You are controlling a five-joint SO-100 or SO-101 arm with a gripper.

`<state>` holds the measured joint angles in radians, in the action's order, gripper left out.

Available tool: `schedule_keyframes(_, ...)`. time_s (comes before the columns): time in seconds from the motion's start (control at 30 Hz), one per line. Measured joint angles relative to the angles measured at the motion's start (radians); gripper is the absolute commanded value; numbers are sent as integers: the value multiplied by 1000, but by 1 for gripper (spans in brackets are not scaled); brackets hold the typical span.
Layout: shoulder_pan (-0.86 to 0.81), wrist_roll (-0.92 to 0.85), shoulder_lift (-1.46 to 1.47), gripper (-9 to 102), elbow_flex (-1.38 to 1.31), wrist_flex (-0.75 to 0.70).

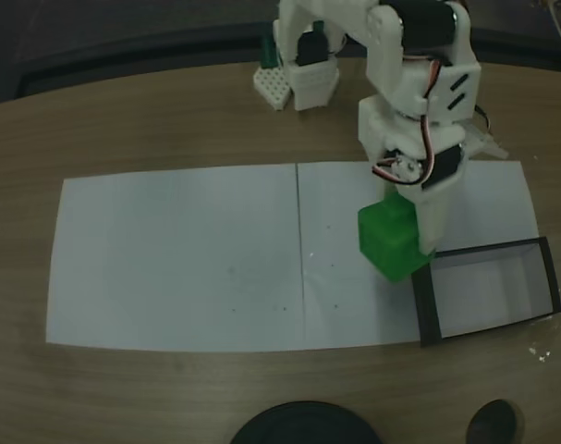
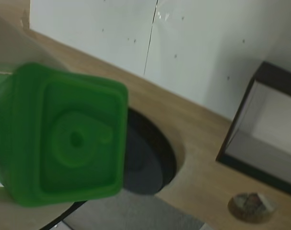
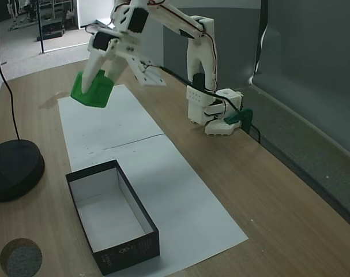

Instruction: Grab a green square and put it in the box.

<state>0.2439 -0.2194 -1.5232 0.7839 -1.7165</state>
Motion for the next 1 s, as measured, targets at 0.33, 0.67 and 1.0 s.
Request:
schedule_keyframes(0.33,256,0,109,9,-123,100)
schedule_keyframes(0.67,328,0,364,9,-133,253)
schedule_keyframes(1.0,327,57,480,36,-141,275)
